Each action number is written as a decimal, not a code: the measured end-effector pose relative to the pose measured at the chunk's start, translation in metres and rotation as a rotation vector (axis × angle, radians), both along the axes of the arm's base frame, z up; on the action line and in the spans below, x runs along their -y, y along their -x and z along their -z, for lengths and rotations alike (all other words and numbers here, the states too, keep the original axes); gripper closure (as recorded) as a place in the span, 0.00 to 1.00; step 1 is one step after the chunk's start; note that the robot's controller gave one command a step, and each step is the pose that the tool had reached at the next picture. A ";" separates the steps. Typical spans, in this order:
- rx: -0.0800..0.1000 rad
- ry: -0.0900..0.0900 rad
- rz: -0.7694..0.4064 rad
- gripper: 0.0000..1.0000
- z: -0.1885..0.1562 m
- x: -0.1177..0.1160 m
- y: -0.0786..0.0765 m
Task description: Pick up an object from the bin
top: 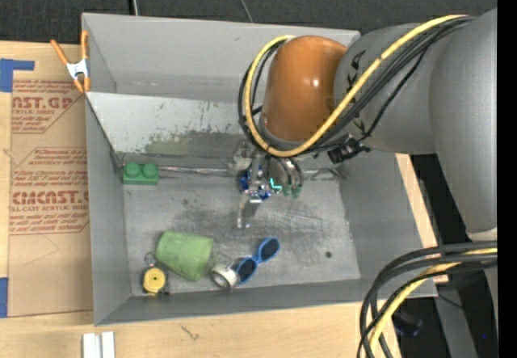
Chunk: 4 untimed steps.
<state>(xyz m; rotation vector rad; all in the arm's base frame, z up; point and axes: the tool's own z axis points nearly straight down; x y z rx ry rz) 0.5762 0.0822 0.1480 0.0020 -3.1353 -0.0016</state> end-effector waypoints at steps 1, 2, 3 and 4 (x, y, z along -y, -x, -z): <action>0.022 -0.003 -0.061 0.00 0.075 0.058 0.077; 0.008 -0.001 -0.222 0.00 0.048 0.032 0.092; 0.007 0.000 -0.339 0.00 0.049 0.043 0.083; 0.019 0.001 -0.555 0.00 0.074 0.040 0.081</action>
Offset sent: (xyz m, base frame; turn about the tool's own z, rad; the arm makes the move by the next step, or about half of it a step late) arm -0.0801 -0.0581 -0.0780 -0.0642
